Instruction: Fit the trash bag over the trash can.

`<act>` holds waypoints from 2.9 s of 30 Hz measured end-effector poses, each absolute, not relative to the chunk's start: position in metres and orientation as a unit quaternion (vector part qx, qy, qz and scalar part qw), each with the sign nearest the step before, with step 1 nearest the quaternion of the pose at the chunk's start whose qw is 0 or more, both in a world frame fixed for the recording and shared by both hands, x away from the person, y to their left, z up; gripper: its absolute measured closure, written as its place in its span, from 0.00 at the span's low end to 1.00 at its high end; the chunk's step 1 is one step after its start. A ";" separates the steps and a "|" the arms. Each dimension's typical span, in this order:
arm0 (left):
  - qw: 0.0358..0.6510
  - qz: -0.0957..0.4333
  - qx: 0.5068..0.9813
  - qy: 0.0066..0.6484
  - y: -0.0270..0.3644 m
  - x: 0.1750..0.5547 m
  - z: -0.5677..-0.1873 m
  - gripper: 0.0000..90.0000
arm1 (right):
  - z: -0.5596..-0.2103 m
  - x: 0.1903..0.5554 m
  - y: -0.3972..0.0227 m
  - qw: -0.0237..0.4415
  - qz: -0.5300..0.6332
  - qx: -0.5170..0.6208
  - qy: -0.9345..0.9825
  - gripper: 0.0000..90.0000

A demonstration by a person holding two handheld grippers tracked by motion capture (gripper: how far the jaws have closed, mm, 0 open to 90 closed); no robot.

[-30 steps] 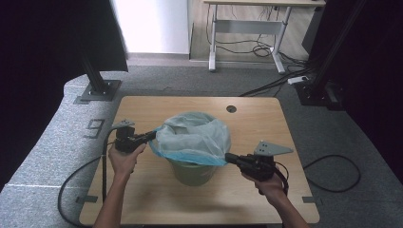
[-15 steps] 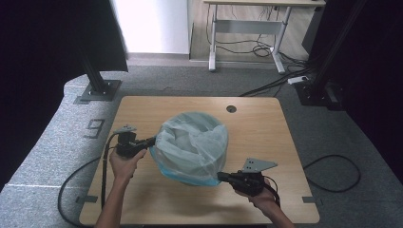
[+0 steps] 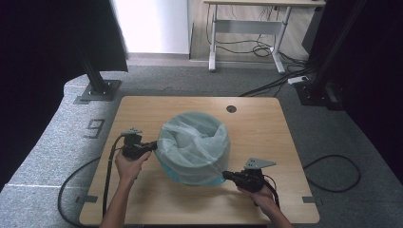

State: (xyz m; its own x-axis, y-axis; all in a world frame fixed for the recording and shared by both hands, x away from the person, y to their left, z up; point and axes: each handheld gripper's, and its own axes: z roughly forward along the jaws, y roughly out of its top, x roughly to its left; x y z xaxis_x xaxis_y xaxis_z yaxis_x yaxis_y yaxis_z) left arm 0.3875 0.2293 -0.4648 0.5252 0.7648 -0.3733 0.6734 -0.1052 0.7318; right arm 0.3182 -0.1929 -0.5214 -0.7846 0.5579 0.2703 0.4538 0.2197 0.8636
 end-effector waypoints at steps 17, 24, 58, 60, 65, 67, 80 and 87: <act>0.457 0.052 0.746 0.481 0.225 0.386 -0.469 1.00 | -0.524 0.321 -0.204 0.071 0.530 0.339 0.774 0.99; 0.465 0.050 0.743 0.479 0.225 0.385 -0.467 0.97 | -0.522 0.321 -0.206 0.077 0.533 0.343 0.770 0.98; 0.517 0.146 0.762 0.362 0.239 0.340 -0.384 0.34 | -0.513 0.306 -0.267 0.139 0.563 0.398 0.711 0.37; 0.516 0.145 0.766 0.355 0.235 0.341 -0.379 0.33 | -0.514 0.306 -0.268 0.139 0.561 0.400 0.711 0.37; 0.532 0.129 0.765 0.338 0.225 0.346 -0.370 0.31 | -0.511 0.303 -0.270 0.134 0.563 0.399 0.711 0.37; 0.533 0.122 0.768 0.332 0.220 0.350 -0.367 0.31 | -0.510 0.302 -0.270 0.133 0.565 0.396 0.712 0.37; 0.522 0.084 0.789 0.312 0.180 0.380 -0.348 0.29 | -0.514 0.302 -0.269 0.125 0.555 0.395 0.721 0.36; 0.492 0.086 0.808 0.312 0.151 0.395 -0.344 0.30 | -0.514 0.302 -0.269 0.125 0.555 0.397 0.720 0.36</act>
